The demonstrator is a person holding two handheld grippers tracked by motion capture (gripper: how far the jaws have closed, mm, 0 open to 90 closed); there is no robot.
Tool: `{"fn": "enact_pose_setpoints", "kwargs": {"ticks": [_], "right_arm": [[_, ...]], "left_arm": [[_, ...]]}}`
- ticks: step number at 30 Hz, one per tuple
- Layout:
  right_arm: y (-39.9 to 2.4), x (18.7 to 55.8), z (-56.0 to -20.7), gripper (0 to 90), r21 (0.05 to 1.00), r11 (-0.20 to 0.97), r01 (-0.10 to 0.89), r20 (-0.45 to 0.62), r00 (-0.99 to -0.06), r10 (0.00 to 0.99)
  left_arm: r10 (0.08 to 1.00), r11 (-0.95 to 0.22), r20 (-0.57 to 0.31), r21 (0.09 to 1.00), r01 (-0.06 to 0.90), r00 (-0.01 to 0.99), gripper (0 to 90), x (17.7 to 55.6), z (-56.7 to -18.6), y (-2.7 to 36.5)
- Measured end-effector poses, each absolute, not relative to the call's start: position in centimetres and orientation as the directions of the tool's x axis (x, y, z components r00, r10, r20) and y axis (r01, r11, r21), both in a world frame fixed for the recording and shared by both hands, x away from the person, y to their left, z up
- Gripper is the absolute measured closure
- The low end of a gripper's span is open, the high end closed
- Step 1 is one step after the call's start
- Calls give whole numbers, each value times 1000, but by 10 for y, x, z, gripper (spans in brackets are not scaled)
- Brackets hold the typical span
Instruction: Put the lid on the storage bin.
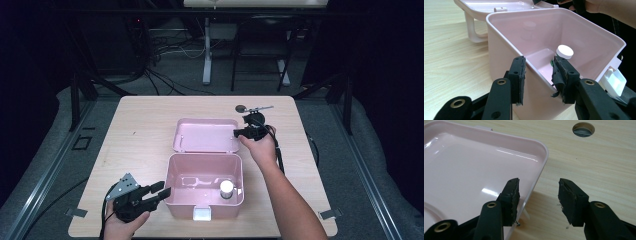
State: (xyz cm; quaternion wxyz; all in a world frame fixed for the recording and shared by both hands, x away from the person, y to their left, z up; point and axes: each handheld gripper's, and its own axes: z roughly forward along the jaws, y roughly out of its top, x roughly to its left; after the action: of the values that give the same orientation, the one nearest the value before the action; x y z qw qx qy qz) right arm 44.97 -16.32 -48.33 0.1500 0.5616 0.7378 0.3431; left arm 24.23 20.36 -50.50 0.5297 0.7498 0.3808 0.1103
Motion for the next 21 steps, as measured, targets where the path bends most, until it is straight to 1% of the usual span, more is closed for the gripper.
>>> {"fn": "enact_pose_setpoints", "kwargs": {"ticks": [5,11,21], "right_arm": [[-164,452,-485,532,673,118,730,177,-313,933],[-161,453,-486,560,673,132,728,153,-312,938],[-156,457,-488,601,659,125,741,156,-298,942]], "left_arm": [[688,-148,-238,879,454,686,622,242,-505,204],[687,-149,-239,878,455,687,622,242,-505,204],[687,-148,-238,879,454,686,623,242,-505,204]]}}
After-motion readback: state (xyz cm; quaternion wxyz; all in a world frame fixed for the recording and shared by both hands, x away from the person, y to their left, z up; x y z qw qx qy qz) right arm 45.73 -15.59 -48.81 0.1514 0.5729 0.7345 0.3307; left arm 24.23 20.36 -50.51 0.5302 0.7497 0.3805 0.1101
